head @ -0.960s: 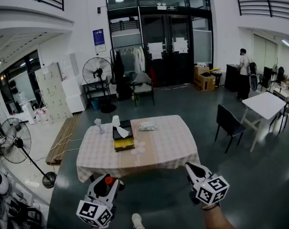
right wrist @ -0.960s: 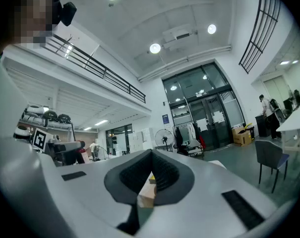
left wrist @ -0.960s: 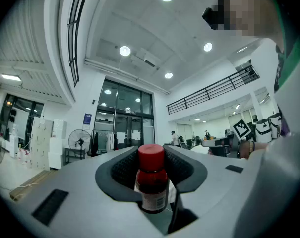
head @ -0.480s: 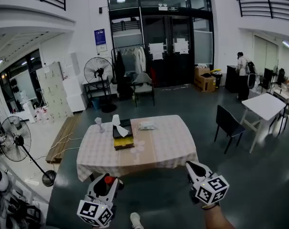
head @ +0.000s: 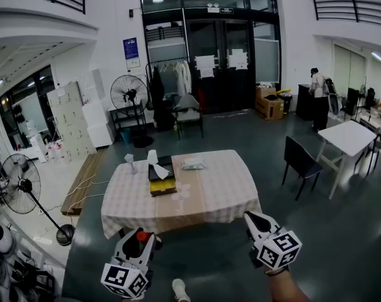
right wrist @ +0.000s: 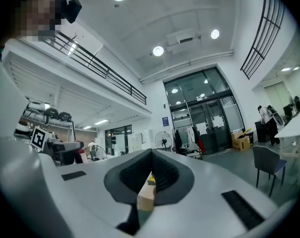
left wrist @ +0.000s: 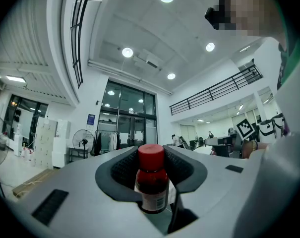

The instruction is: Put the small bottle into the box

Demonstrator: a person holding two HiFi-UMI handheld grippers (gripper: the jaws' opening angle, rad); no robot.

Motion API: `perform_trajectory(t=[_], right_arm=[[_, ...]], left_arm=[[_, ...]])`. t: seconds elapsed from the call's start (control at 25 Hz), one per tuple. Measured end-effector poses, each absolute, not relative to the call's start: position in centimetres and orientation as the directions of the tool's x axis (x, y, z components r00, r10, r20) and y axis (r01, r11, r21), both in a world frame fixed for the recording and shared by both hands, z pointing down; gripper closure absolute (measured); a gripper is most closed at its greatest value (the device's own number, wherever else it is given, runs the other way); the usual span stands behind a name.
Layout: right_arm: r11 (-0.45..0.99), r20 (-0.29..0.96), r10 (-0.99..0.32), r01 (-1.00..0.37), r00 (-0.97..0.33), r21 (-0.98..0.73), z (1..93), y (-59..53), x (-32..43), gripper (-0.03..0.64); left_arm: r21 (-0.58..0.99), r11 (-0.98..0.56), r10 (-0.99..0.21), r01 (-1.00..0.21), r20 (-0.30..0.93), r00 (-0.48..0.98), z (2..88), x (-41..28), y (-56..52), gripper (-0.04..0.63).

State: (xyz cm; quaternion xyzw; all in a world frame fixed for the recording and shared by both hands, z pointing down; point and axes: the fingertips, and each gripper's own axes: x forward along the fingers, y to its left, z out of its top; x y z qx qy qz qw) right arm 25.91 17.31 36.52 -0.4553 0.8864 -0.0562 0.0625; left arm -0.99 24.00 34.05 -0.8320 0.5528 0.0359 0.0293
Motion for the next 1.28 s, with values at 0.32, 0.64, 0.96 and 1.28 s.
perform_trajectory(t=[0.32,0.64,0.96,1.28], right_arm=[[0.604,-0.069,-0.795,-0.776,-0.603,-0.18,36.2,18.0,25.7,0.611],[0.621,-0.071,-0.782,-0.765,-0.619,-0.17,36.2,16.5,24.5,0.611],[0.617,-0.06,-0.786,-0.774,-0.616,-0.141,36.0,13.5,23.9,0.611],[0.609,-0.061,-0.792,-0.78,-0.607,-0.146,36.1,8.2,22.6,0.611]], left_arm=[[-0.005,-0.385,-0.92,-0.923,-0.082,0.384,34.0,-0.9,24.7,0.424],[0.002,-0.368,-0.927,-0.93,-0.081,0.367,34.6,-2.3,24.2,0.425],[0.016,-0.364,-0.927,-0.931,-0.11,0.36,34.5,-3.6,20.3,0.425],[0.039,-0.37,-0.925,-0.928,-0.107,0.364,35.3,-5.2,14.7,0.423]])
